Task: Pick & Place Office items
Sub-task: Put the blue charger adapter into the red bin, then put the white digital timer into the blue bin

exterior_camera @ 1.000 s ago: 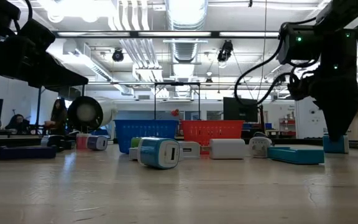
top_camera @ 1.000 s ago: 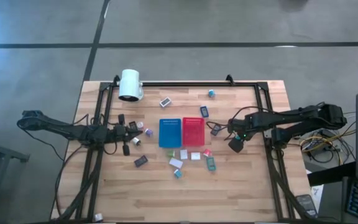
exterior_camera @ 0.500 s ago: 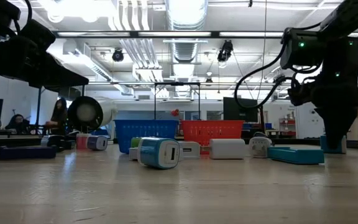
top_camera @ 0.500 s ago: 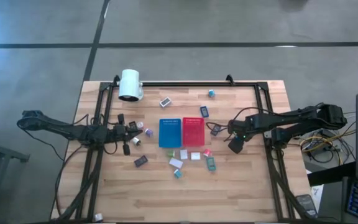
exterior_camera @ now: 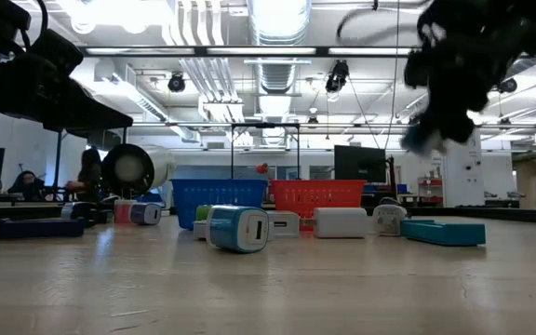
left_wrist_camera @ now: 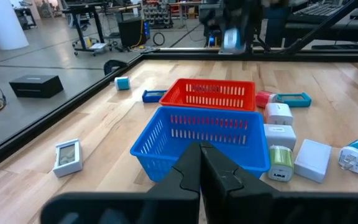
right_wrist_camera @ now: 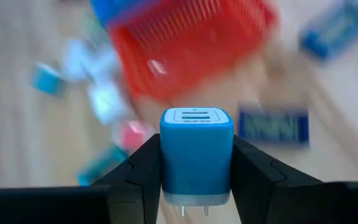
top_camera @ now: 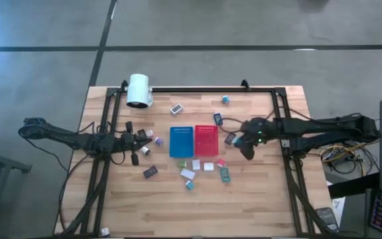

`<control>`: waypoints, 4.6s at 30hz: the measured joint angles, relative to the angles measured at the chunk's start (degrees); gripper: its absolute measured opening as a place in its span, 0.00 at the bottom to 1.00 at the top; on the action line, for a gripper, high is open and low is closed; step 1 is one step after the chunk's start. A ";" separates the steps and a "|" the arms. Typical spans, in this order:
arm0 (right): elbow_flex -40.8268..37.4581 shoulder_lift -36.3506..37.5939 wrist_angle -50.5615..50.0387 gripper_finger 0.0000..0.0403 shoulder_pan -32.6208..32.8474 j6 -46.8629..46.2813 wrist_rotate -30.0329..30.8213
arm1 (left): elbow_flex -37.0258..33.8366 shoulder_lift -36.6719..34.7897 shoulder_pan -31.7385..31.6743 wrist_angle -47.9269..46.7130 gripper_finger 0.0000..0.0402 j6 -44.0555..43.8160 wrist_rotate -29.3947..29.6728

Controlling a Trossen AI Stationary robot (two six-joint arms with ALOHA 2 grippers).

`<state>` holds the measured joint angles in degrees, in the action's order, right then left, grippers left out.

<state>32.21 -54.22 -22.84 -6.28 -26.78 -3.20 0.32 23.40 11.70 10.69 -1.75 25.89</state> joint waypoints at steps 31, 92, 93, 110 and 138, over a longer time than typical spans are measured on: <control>-23.94 35.33 43.91 0.33 0.00 25.34 2.98 | 0.00 -0.02 -0.01 2.18 0.01 4.54 5.42; 38.32 -34.75 -20.32 0.34 -0.11 24.54 13.40 | 0.00 0.07 -0.01 4.95 0.01 6.00 10.18; 39.35 -36.72 -21.07 0.34 -0.15 25.18 13.39 | 0.00 0.07 0.00 4.94 0.01 6.01 10.16; 45.82 -53.53 -23.03 0.34 0.02 28.90 10.17 | 0.00 0.05 0.01 2.57 0.01 3.52 10.16; 45.51 -54.81 -19.33 0.51 0.00 30.17 5.72 | 0.00 0.07 -0.01 2.44 0.01 2.58 10.16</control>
<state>77.71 -109.03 -42.17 -6.28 3.39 2.52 0.32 23.46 11.69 13.13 0.83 36.05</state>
